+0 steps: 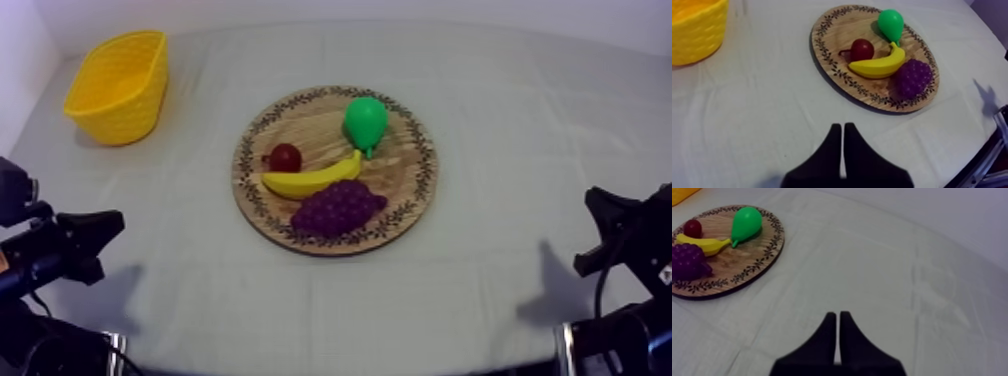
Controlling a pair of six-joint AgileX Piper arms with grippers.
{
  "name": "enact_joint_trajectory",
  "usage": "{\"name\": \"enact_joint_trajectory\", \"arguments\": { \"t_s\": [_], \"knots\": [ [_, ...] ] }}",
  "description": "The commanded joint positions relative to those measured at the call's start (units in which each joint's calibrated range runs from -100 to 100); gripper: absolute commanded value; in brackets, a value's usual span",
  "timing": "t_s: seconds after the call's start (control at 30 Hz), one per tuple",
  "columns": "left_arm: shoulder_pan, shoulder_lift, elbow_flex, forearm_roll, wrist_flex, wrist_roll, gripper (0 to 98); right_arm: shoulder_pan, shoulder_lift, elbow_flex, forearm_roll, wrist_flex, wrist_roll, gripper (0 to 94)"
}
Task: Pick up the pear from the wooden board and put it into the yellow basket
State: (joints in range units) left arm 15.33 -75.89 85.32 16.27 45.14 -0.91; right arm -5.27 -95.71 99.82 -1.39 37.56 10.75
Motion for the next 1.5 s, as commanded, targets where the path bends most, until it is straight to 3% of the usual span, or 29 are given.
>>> {"name": "enact_joint_trajectory", "arguments": {
  "t_s": [0.0, 0.37, 0.67, 0.8, 1.03, 1.47],
  "knots": [
    [-0.30, 7.80, -3.93, 0.22, 1.40, 0.32, 0.0, -0.01, -0.04, -0.05, 0.00, 0.02, -0.03, 0.4],
    [-0.82, 31.74, -23.30, 0.66, 11.39, 4.98, 0.0, -0.01, -0.04, -0.05, 0.00, 0.02, -0.03, 0.4],
    [3.10, 47.58, -40.77, -4.70, 19.25, 13.32, 0.0, -0.01, -0.04, -0.05, 0.00, 0.02, -0.03, 0.4],
    [5.08, 54.43, -48.77, -5.95, 21.71, 15.71, 0.0, -0.01, -0.04, -0.05, 0.00, 0.02, -0.02, 0.4],
    [8.64, 64.54, -60.96, -6.86, 23.91, 18.21, 0.0, -0.01, -0.04, -0.05, 0.00, 0.02, -0.02, 0.4],
    [12.01, 78.16, -75.84, -7.35, 26.32, 19.68, 0.0, -0.01, -0.04, -0.05, 0.00, 0.02, -0.03, 0.4]
  ]
}}
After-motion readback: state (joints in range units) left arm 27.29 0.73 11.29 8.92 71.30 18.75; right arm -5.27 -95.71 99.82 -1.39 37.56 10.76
